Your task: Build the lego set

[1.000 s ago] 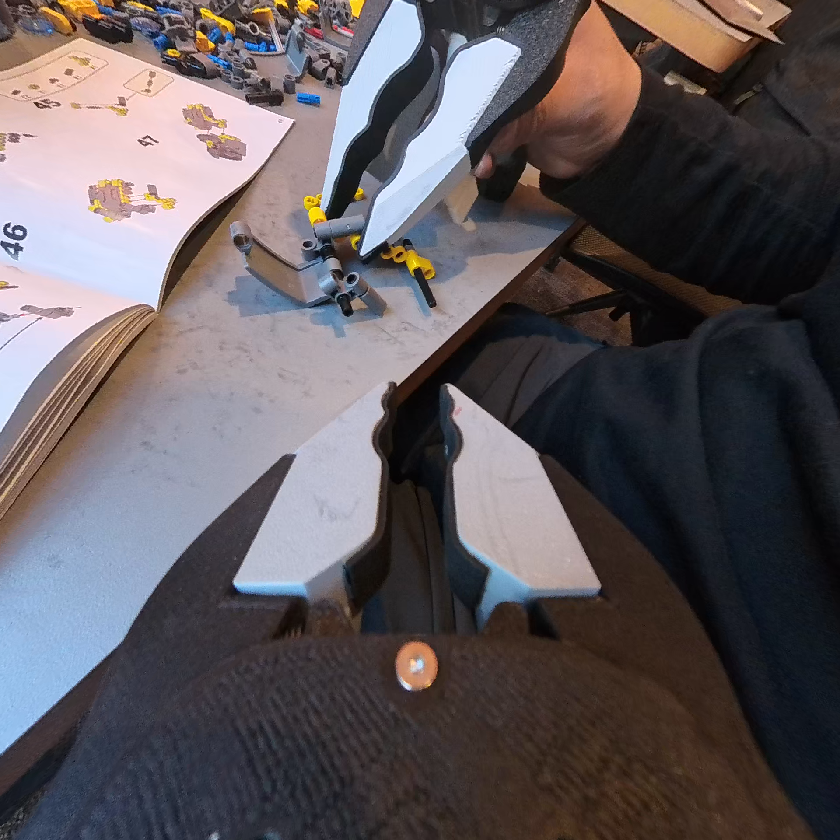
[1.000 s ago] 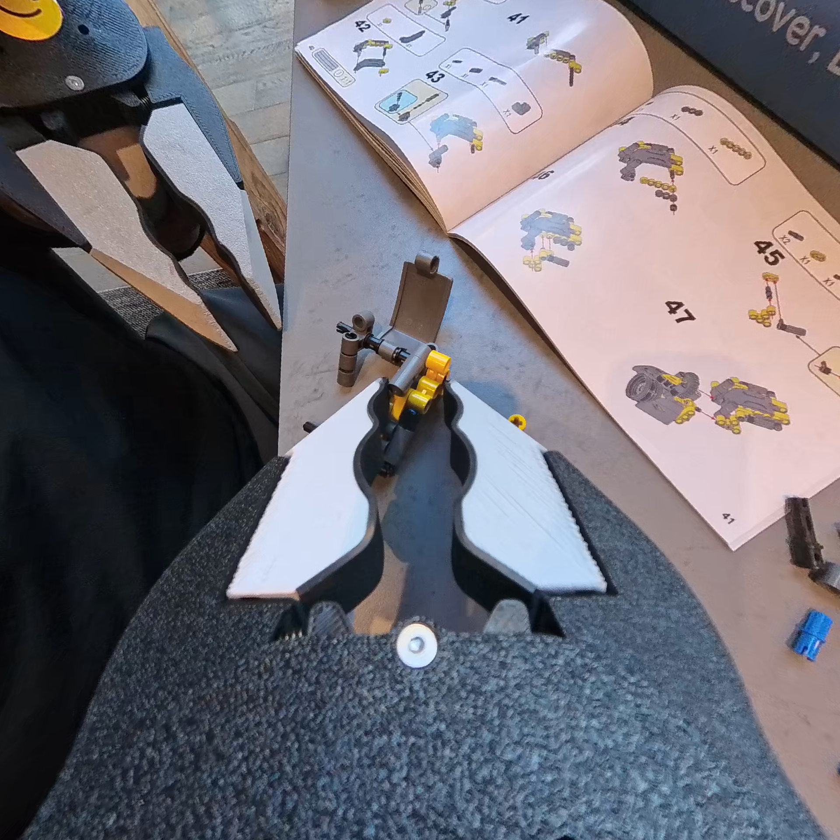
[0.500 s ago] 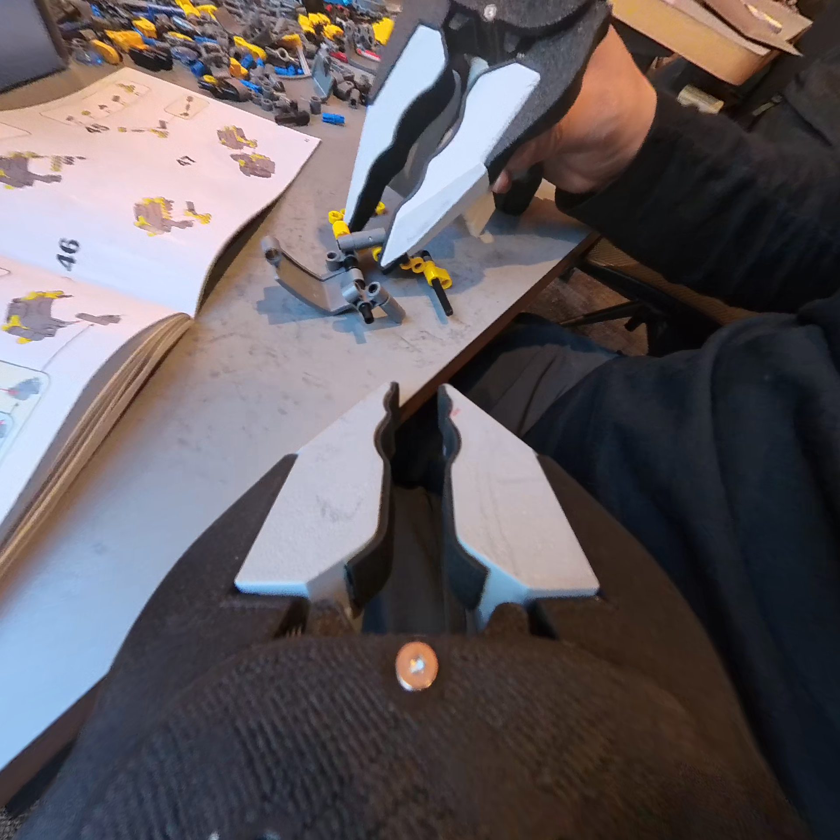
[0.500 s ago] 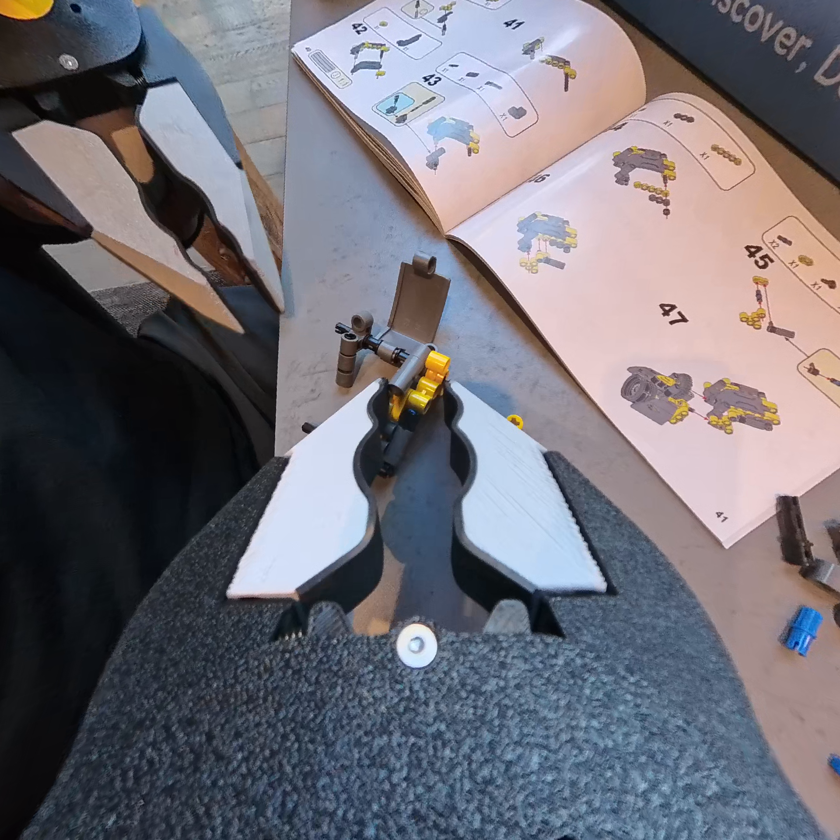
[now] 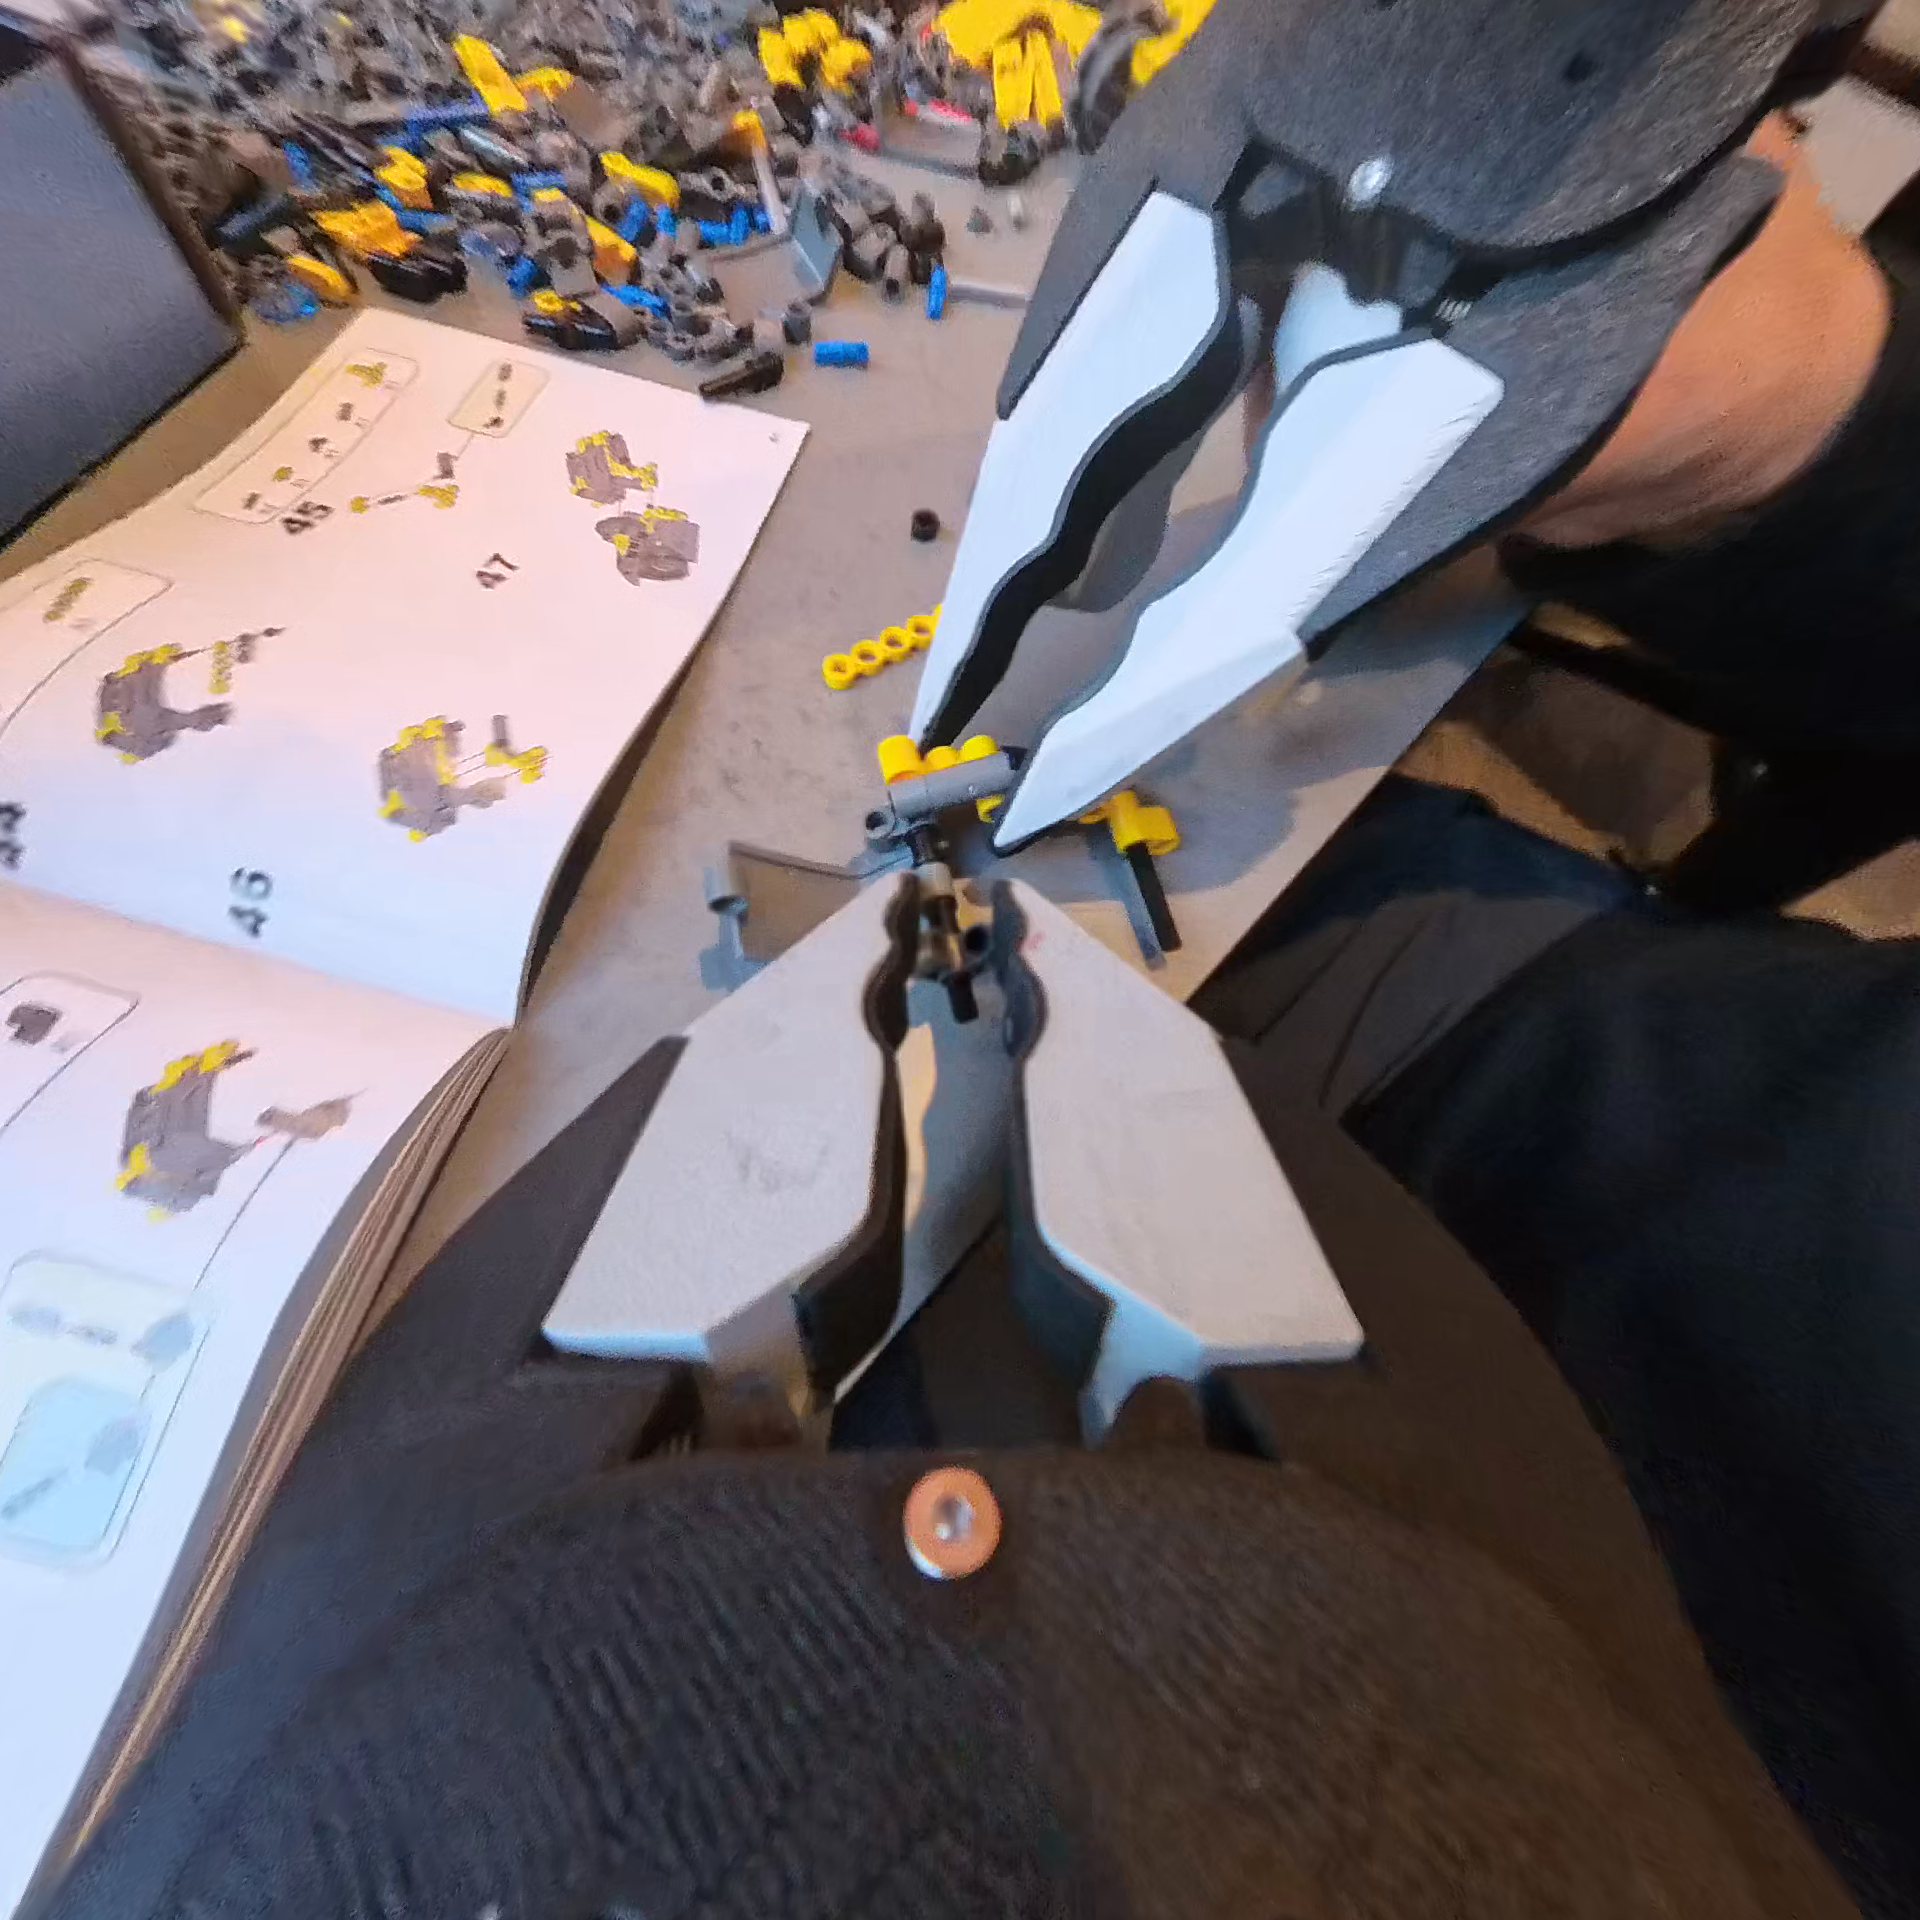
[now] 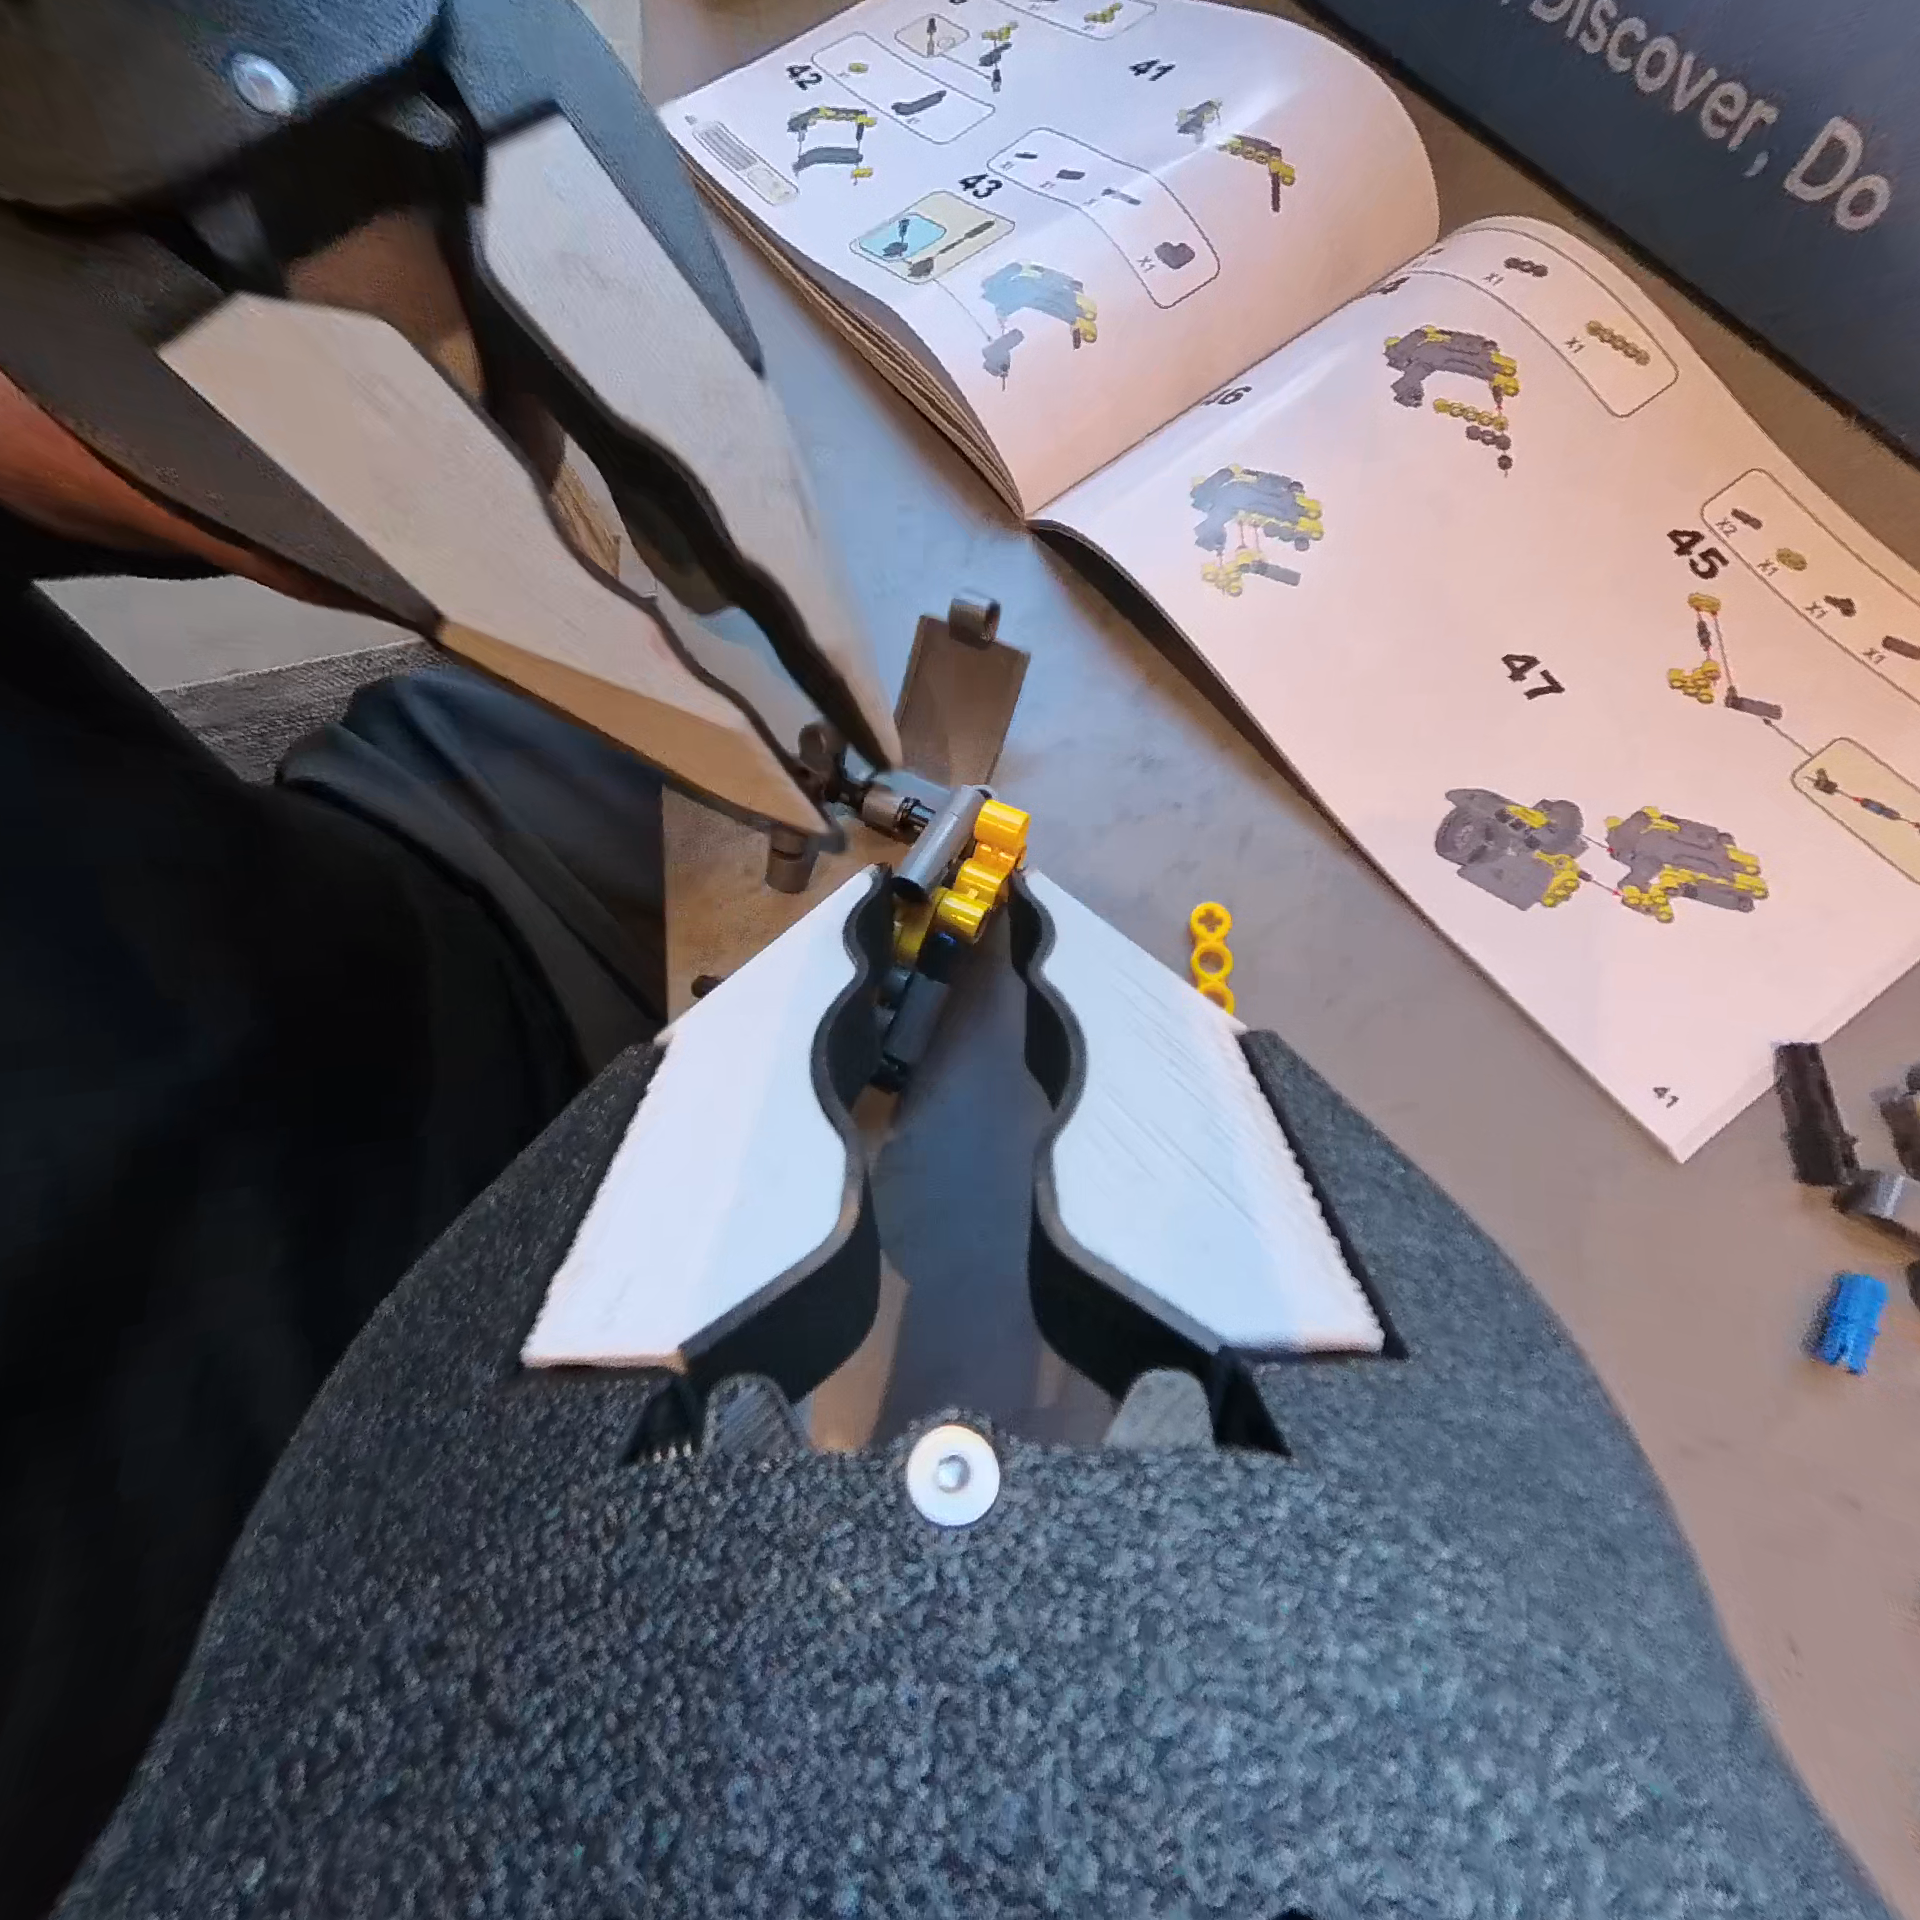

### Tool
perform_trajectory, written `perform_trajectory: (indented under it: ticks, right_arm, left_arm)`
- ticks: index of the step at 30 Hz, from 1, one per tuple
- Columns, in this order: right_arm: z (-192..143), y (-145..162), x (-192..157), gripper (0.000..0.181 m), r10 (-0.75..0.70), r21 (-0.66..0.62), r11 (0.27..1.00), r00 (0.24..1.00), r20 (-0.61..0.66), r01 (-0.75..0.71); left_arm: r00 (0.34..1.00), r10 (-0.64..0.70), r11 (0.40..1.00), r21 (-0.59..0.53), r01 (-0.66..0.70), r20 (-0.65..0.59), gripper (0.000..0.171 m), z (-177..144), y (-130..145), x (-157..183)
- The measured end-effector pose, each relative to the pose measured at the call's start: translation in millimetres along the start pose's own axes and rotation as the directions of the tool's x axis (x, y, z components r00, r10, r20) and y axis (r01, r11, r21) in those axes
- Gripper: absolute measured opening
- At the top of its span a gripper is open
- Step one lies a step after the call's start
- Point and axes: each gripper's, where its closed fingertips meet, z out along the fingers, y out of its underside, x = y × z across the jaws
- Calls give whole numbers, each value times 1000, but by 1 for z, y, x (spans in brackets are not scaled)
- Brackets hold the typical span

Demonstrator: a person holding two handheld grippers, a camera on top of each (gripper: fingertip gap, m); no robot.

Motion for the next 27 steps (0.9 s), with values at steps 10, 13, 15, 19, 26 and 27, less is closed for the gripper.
perform_trajectory:
  ticks: [10, 13, 15, 19, 26, 27]
  right_arm:
    - [-7, 9, -3, 23, -14, -11, 1000, 999, -48, 14]
    - [-11, 11, 1, 29, -21, -7, 1000, 997, -69, 20]
    - [-12, 12, 2, 32, 0, -9, 1000, 998, -61, -1]
    - [-11, 15, 2, 35, 11, -33, 999, 999, -40, -12]
    - [-10, 16, 0, 26, 68, -41, 997, 997, -36, -70]
    - [-9, 15, 2, 25, 72, -44, 996, 996, -60, -75]
  left_arm:
    - [1000, -10, 986, -165, 6, -23, 13, 18, 4, 4]
    - [999, 47, 983, -174, -50, -19, 13, 21, 4, 6]
    - [997, 74, 983, -165, -75, -16, 10, 23, 2, 8]
    - [989, 149, 976, -164, -145, 15, 9, 25, 1, 10]
    - [979, 199, 968, -161, -191, 41, 8, 28, 0, 7]
    - [974, 217, 965, -166, -205, 59, 8, 28, -1, 5]
